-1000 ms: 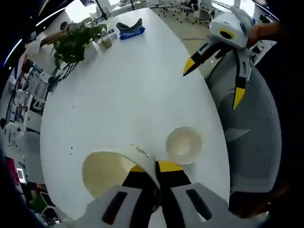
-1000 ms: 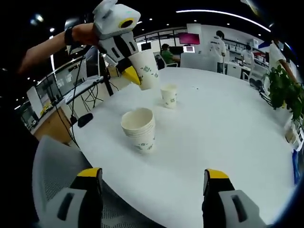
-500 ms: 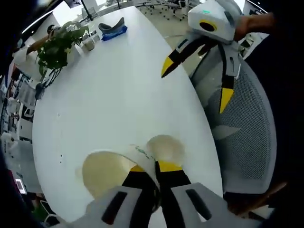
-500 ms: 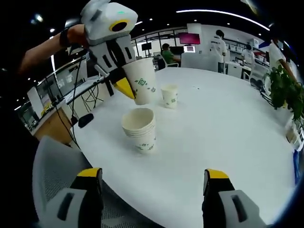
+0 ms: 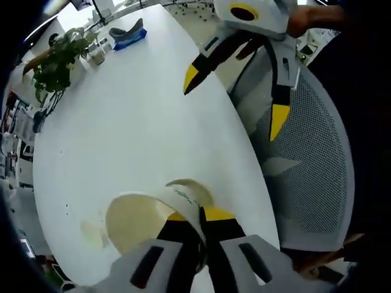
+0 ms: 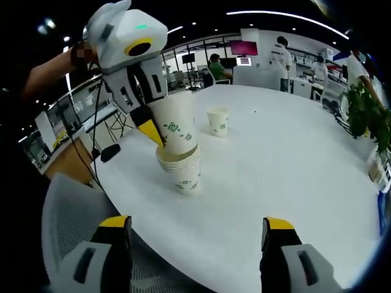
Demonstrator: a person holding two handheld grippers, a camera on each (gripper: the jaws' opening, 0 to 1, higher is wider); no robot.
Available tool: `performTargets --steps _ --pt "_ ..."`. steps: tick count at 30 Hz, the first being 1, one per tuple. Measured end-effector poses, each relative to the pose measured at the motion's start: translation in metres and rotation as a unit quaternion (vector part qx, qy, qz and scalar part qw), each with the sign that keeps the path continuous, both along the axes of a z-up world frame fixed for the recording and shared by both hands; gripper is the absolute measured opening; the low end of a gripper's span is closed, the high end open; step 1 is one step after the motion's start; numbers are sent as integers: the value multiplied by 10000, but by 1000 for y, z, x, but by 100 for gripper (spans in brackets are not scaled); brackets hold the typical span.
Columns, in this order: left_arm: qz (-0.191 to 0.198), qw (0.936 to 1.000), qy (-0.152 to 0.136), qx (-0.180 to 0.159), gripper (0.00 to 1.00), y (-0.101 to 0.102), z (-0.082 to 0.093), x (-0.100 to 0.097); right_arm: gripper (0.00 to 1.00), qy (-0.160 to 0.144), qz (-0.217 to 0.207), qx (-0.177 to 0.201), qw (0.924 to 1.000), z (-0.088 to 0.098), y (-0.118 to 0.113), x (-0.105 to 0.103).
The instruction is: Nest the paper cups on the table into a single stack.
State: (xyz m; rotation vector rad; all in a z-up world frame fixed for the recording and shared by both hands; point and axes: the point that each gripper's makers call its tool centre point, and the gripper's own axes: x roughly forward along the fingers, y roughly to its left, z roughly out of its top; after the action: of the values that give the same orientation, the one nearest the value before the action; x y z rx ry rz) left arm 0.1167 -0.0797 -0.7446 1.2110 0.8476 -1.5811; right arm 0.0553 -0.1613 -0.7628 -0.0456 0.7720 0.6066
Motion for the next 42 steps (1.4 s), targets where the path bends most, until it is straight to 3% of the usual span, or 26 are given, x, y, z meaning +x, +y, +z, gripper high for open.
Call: performTargets --steps 15,28,42 --pt "-68 9998 171 93 0 -1 -8 -13 88 32 -3 -10 10000 -2 -1 -3" --pt "-274 9994 157 143 2 1 -12 -14 88 43 4 3 10000 0 0 -4" --pt "-346 9992 113 163 4 -1 -4 -15 88 56 -15 12 10000 -2 -2 -4"
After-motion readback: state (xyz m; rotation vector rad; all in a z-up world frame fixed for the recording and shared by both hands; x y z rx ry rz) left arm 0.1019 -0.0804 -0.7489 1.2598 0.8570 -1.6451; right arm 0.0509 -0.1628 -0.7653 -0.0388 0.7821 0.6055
